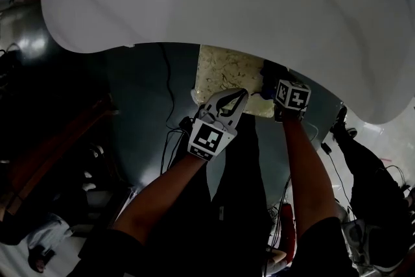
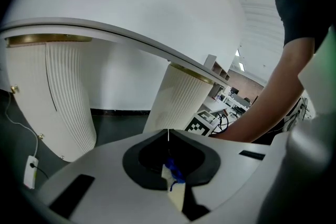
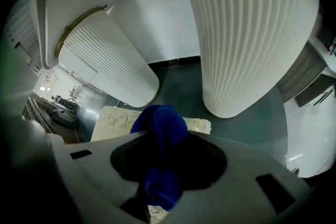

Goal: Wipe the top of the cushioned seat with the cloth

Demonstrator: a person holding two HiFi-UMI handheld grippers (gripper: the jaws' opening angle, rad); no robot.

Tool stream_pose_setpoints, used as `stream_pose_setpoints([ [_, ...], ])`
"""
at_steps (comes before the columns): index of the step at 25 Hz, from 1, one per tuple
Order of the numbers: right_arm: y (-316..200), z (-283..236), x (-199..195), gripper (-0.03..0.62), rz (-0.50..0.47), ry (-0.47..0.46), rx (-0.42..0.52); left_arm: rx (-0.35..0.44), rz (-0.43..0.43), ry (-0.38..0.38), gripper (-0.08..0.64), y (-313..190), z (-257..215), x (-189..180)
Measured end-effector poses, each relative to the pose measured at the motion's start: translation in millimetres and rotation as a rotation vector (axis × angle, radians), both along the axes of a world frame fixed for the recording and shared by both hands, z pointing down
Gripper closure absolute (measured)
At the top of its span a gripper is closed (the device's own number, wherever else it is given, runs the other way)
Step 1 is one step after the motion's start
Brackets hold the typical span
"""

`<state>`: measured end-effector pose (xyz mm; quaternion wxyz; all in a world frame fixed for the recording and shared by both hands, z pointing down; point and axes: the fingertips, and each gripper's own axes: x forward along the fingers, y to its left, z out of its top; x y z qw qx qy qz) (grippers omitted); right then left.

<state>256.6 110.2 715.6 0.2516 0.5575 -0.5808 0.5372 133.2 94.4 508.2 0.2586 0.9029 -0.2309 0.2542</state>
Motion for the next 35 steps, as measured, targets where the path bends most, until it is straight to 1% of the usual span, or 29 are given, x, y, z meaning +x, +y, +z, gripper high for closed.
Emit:
stream_pose_setpoints([
  [7,16,16,27,0.454,0.038,0.054,-0.009,-0.002,0.005,0.01,0.541,3,12,6],
  [10,28,24,38,0.456,0.079,0.088,-0.032,-0.001,0.01,0.005,0.541,6,22,3],
  [13,34,9,48,0.457,0.124,0.121,-0.03,0.003,0.003,0.006,0.541,6,16,-2],
  [16,26,-16,43,0.457,0.128,0.126,0.019,0.007,-0.024,0.026,0.541,3,4,-12],
  [18,17,-33,26,0.457,0.079,0.135,0.056,0.005,-0.035,0.026,0.541,4,1,-23],
  [20,7,-53,2,0.457,0.031,0.131,0.094,0.0,-0.039,0.011,0.541,5,0,-37],
  [23,-8,-79,-37,0.457,0.031,0.086,0.126,-0.009,-0.07,-0.003,0.541,0,-3,-63],
  [26,-25,-93,-84,0.459,0.031,0.006,0.137,-0.003,-0.14,-0.006,0.541,-9,-9,-95],
  [28,-30,-89,-123,0.459,0.028,-0.052,0.131,0.007,-0.187,-0.005,0.541,-12,-4,-123],
  [30,-33,-78,-163,0.459,0.008,-0.091,0.126,0.013,-0.23,-0.013,0.541,-15,6,-153],
  [32,-40,-71,-198,0.459,-0.024,-0.11,0.124,0.019,-0.266,-0.02,0.541,-19,13,-179],
  [35,-49,-64,-241,0.459,-0.051,-0.131,0.113,0.019,-0.297,-0.021,0.541,-22,17,-208],
])
